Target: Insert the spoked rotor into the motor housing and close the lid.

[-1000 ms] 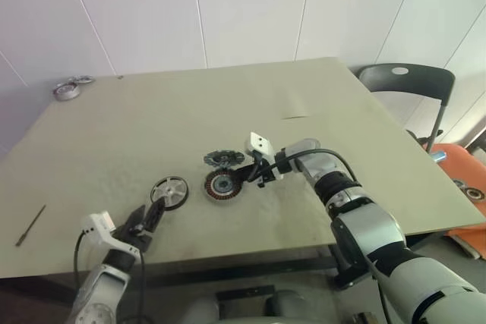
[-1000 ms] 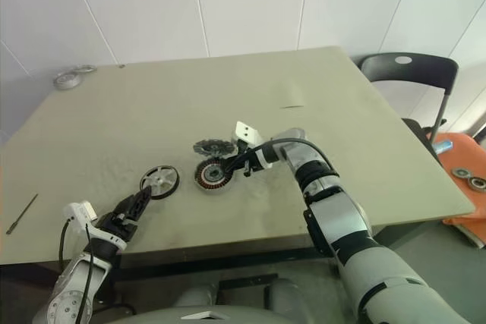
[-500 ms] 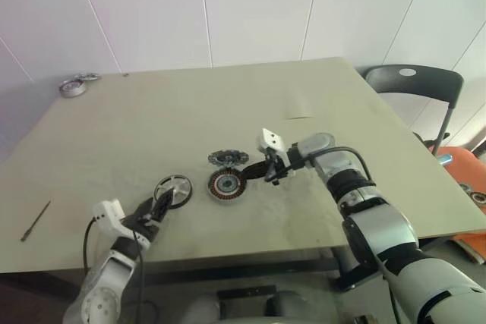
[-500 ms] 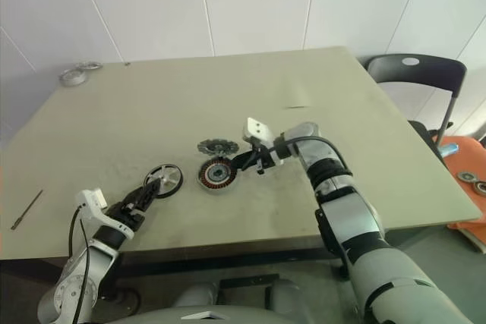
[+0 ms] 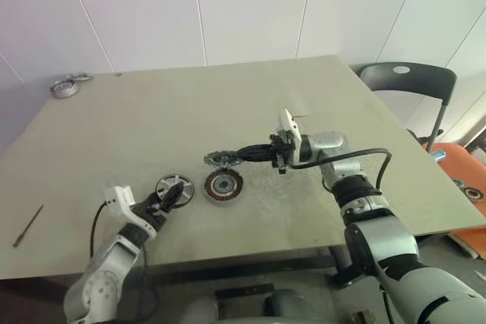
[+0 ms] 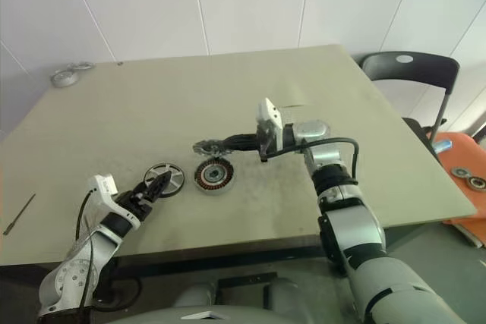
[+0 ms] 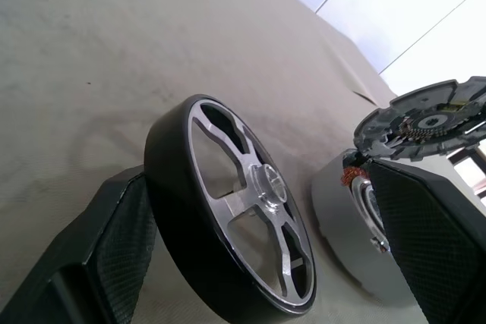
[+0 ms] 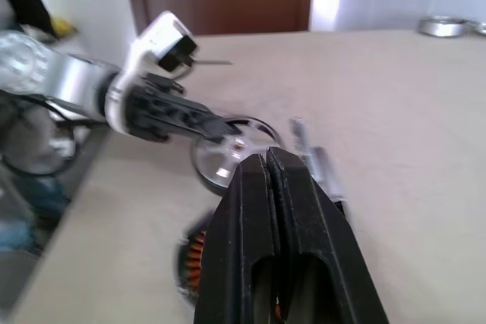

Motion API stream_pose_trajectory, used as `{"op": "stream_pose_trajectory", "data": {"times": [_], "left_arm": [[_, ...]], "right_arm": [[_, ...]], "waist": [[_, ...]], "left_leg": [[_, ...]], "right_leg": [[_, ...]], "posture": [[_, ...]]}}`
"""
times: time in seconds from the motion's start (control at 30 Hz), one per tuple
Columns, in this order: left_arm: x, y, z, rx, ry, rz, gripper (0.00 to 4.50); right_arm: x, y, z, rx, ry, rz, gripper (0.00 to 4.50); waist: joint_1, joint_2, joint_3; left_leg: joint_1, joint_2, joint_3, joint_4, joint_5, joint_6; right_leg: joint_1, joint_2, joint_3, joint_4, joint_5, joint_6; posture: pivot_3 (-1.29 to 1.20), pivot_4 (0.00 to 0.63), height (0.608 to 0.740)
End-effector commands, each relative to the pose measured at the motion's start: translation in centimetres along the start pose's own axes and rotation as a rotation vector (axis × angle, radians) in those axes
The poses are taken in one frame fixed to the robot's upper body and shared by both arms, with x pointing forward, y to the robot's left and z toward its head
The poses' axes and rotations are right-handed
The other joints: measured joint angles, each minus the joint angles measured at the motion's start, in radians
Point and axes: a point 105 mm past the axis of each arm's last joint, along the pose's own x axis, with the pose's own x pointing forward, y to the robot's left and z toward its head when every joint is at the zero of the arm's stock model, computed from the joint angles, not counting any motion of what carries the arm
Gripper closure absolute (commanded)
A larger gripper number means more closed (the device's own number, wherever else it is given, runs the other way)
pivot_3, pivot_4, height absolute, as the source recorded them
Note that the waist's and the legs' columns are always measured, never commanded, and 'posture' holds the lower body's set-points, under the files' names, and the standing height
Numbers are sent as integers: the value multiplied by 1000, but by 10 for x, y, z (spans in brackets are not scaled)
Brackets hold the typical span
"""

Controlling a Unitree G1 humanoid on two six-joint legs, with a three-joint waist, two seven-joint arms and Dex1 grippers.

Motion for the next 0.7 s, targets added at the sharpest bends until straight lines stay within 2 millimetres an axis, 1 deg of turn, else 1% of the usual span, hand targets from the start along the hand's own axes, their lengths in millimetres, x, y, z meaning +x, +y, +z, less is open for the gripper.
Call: {"op": "stream_pose_trajectory", "data": {"times": [0.03, 0.2, 0.47, 0.57, 0.7], "left_arm": [[0, -8, 14, 28, -31, -34, 0], [-4, -8, 15, 37, -28, -31, 0], [-7, -8, 22, 49, -37, -34, 0], [-8, -8, 24, 55, -37, -40, 0], [-9, -7, 27, 59, -40, -36, 0]], "right_arm": [[5, 10, 6, 3, -24, 71, 4437], [5, 16, -10, -6, 24, 98, 4437], [3, 15, -22, -59, 30, 73, 4437], [-3, 14, -31, -66, 52, 53, 4437], [-15, 12, -47, -60, 114, 16, 4437]], "waist": [[5, 0, 0], [6, 0, 0], [7, 0, 0], [7, -1, 0], [7, -1, 0]], "left_leg": [[0, 0, 0, 0, 0, 0], [0, 0, 0, 0, 0, 0], [0, 0, 0, 0, 0, 0], [0, 0, 0, 0, 0, 0], [0, 0, 1, 0, 0, 0]], "right_leg": [[0, 0, 0, 0, 0, 0], [0, 0, 0, 0, 0, 0], [0, 0, 0, 0, 0, 0], [0, 0, 0, 0, 0, 0], [0, 0, 0, 0, 0, 0]], "posture": [[0, 0, 740], [0, 0, 740], [0, 0, 740], [0, 0, 740], [0, 0, 740]]}}
